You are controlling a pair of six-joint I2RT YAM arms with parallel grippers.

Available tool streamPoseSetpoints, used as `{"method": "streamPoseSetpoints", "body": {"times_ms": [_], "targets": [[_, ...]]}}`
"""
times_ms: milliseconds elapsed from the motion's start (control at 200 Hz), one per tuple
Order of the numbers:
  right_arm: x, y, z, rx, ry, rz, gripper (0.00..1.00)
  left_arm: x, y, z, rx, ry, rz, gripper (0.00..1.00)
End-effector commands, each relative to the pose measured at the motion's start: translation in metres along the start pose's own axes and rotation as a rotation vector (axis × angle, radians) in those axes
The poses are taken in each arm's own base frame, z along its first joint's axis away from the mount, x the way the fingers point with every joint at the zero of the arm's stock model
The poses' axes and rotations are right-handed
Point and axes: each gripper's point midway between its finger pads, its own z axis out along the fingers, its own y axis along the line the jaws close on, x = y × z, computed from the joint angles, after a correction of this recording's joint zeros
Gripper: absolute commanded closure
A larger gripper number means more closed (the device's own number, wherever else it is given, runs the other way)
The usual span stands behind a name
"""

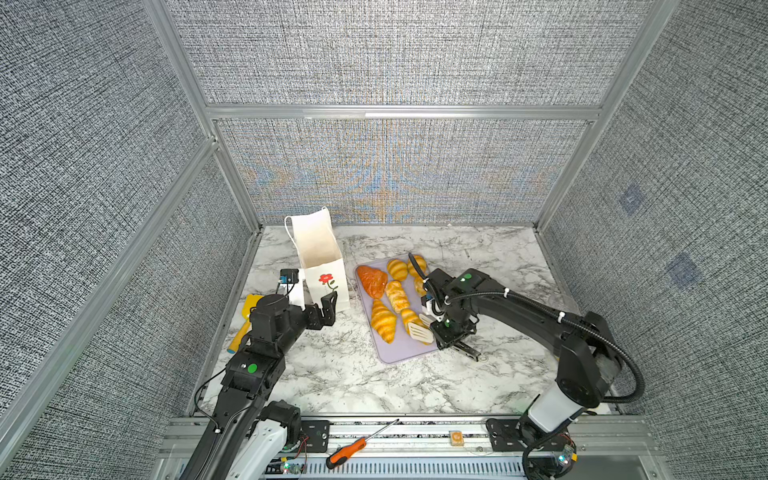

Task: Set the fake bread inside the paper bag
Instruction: 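Close the tongs on the striped croissant nearest the robot with the right gripper, then lift the striped croissant with the tongs toward the paper bag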

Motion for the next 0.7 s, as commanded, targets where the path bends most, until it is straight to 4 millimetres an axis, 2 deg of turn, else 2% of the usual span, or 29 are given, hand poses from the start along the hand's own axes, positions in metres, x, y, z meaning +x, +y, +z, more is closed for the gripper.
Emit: {"method": "streamPoseSetpoints", "body": {"times_ms": [0,290,455,695], "targets": [[0.001,0.006,-0.004,-0.042,-0.019,-0.012,0.64,-0.004,-0.011,0.0,0.059,-0.014,0.022,0.01],[-0.001,0.002,-0.005,-0.082,-0.061,0.005,0.64,0.0,-0.02,0.003,0.116,0.01,0.02,0.01],[-0.012,0.011,-0.019,-0.132,-0.118,-0.003,0.64,-0.001,-0.016,0.001,0.094,0.003,0.012,0.01],[-0.03,0.021,-0.038,-0.173,-0.209,-0.022,0.64,0.0,-0.024,0.007,0.138,0.028,-0.005,0.01]]}}
